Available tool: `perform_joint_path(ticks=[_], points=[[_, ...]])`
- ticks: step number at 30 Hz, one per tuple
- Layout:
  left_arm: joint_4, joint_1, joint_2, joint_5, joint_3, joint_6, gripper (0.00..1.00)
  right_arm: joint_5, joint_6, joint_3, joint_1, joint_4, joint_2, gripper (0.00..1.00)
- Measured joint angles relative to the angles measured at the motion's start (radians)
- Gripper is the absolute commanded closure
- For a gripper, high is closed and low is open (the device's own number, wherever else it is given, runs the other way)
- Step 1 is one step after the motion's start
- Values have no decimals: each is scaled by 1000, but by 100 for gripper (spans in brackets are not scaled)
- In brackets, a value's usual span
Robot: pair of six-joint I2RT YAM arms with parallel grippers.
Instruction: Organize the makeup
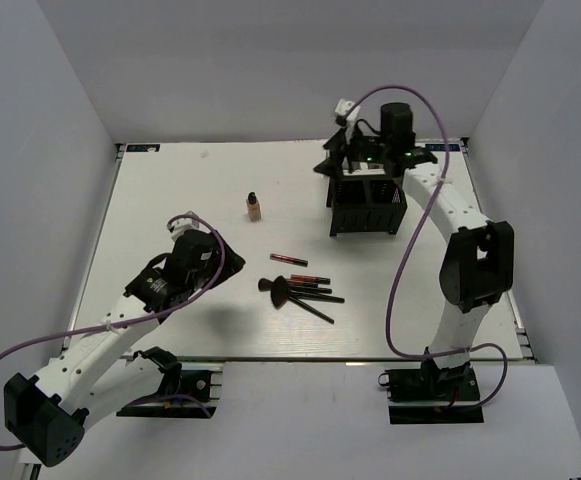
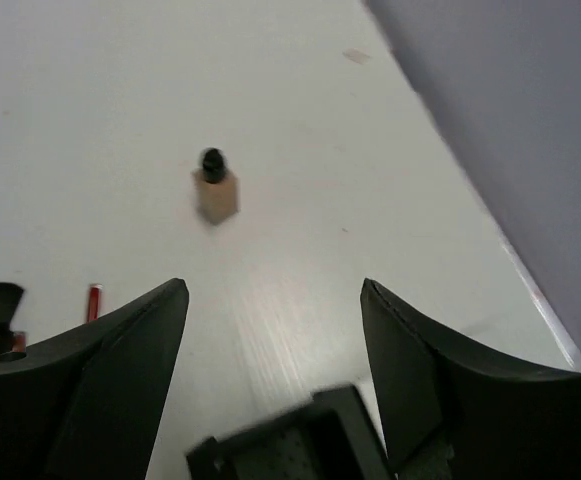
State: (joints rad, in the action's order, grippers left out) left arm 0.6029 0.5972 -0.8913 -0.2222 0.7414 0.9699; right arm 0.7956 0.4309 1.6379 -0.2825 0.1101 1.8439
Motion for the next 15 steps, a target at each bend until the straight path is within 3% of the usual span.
perform_joint_path(ticks=[7,15], points=[[41,0,22,-14,0,4,27,-30,-34,8,-237,-7,87,13],[150,0,122,-50,0,40,26,-183,-130,130,-310,-19,366,11]])
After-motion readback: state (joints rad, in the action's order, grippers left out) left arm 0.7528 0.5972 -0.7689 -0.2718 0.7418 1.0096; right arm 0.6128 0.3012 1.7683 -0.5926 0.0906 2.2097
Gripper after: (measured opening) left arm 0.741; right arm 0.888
